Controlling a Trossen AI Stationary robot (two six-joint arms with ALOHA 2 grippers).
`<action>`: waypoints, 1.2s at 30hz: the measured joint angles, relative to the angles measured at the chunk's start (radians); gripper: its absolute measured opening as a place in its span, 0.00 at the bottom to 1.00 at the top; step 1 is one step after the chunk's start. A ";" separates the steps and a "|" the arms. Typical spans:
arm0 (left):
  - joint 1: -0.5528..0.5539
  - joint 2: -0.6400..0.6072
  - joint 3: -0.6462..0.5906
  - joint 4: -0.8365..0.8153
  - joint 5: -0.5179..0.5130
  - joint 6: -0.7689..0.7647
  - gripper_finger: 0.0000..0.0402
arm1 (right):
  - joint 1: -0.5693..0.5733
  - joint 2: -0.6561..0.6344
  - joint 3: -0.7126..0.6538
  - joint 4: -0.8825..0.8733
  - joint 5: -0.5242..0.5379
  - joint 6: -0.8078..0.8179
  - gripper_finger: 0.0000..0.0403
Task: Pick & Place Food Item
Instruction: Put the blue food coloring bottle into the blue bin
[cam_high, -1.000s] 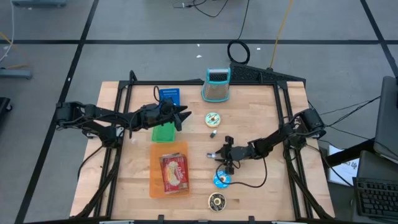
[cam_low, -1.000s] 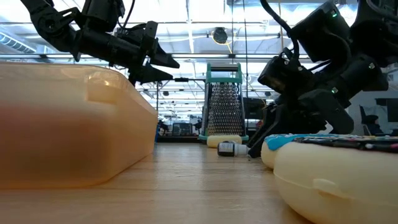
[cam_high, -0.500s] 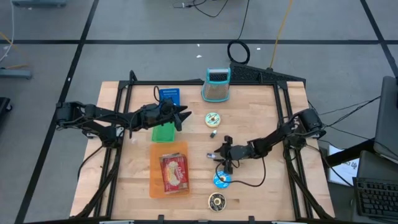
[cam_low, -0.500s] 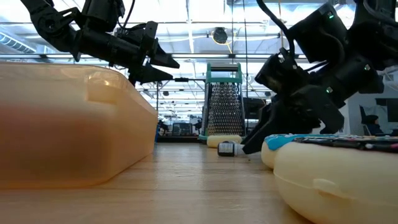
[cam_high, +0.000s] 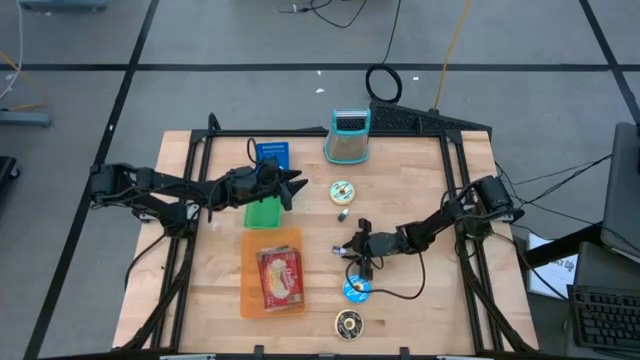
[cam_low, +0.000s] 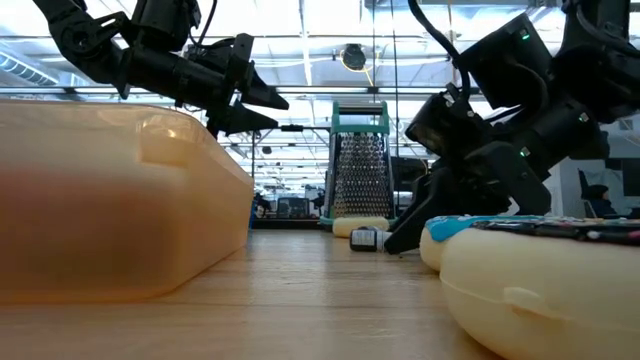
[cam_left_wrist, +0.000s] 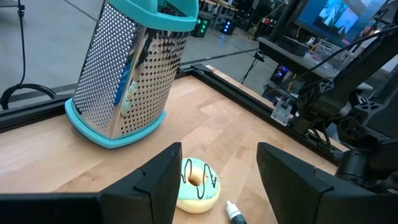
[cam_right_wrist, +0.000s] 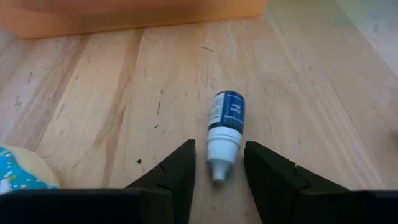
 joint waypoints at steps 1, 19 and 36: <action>0.000 0.000 0.000 0.000 0.000 -0.001 0.52 | -0.003 0.000 0.000 0.000 -0.001 0.000 0.32; -0.112 0.000 0.000 0.012 0.025 0.087 0.52 | -0.038 -0.279 -0.001 -0.170 0.116 -0.278 0.16; -0.307 0.130 0.228 -0.054 0.050 0.502 0.52 | -0.030 -0.592 -0.001 -0.284 0.158 -0.288 0.14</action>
